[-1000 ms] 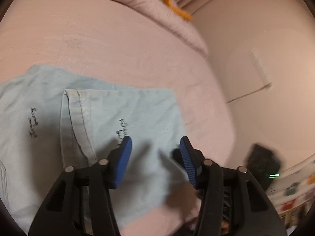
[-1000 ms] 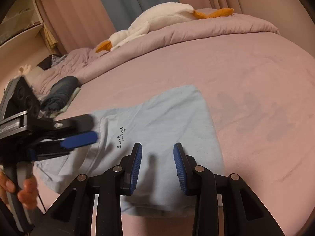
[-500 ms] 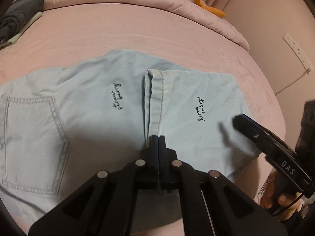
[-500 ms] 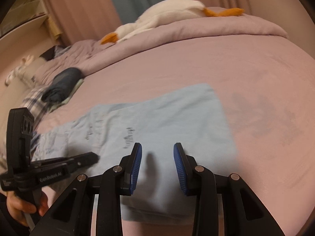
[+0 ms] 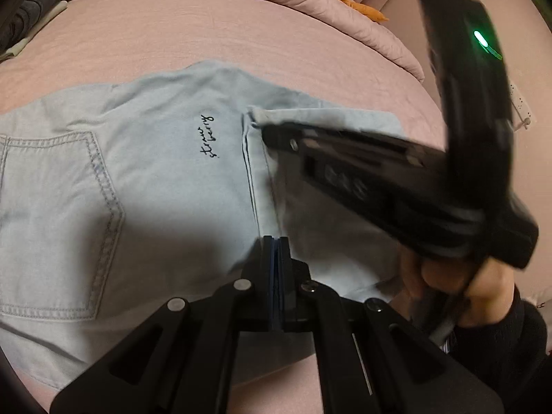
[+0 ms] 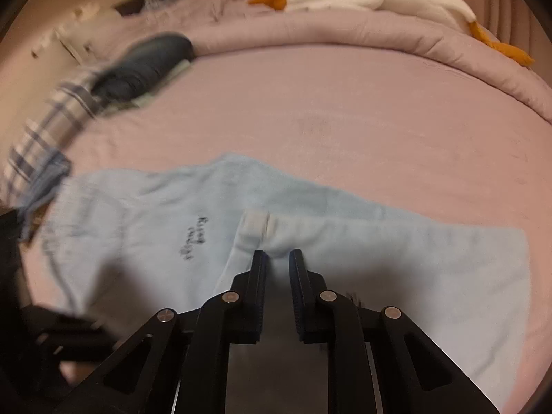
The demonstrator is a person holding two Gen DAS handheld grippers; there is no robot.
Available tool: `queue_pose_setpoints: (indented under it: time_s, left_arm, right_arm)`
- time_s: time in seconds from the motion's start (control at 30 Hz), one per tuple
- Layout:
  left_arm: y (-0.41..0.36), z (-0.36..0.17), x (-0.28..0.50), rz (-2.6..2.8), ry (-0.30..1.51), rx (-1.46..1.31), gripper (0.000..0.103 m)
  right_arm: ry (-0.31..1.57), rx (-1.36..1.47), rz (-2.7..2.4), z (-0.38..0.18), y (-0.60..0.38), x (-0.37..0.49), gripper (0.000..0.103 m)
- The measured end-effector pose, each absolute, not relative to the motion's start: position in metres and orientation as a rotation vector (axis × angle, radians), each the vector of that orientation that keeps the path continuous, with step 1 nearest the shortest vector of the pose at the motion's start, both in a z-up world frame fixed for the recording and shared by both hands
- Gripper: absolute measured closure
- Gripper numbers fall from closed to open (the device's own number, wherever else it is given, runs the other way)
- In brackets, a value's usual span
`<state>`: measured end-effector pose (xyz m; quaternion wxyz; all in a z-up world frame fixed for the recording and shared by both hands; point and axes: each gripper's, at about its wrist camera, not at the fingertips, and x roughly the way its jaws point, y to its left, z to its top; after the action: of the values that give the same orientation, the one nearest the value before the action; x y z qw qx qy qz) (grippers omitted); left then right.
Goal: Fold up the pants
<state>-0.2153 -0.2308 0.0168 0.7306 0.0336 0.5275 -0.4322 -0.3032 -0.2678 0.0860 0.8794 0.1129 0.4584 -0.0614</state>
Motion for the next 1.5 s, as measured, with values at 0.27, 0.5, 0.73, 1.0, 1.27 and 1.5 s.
queue_pose_setpoints:
  time_s: [0.27,0.5,0.73,1.0,1.27,1.5]
  left_arm:
    - [-0.226,0.019,-0.223,-0.945,1.167,0.081,0.099]
    - [-0.227,0.021,-0.224,-0.947,1.166,0.082,0.099]
    - [-0.223,0.021,-0.221,-0.946,1.176,0.071,0.095]
    - [-0.216,0.027,-0.228,-0.951,1.161,0.049,0.069]
    - [-0.229,0.022,-0.234,-0.937,1.133,0.131,0.067]
    - [-0.214,0.025,-0.231,-0.952,1.157,0.087,0.07]
  right_arm:
    - [0.872,0.369,-0.143,0.103,-0.282,-0.322,0.088]
    - [0.89,0.319,-0.071,0.107,-0.246,-0.387,0.088]
    - [0.94,0.196,-0.07,0.085,-0.213,-0.408,0.087]
    - [0.814,0.338,-0.173,0.116,-0.263,-0.448,0.088]
    - [0.914,0.396,-0.413,0.088,-0.325,-0.471,0.087]
    - [0.875,0.402,-0.415,0.098,-0.316,-0.474,0.08]
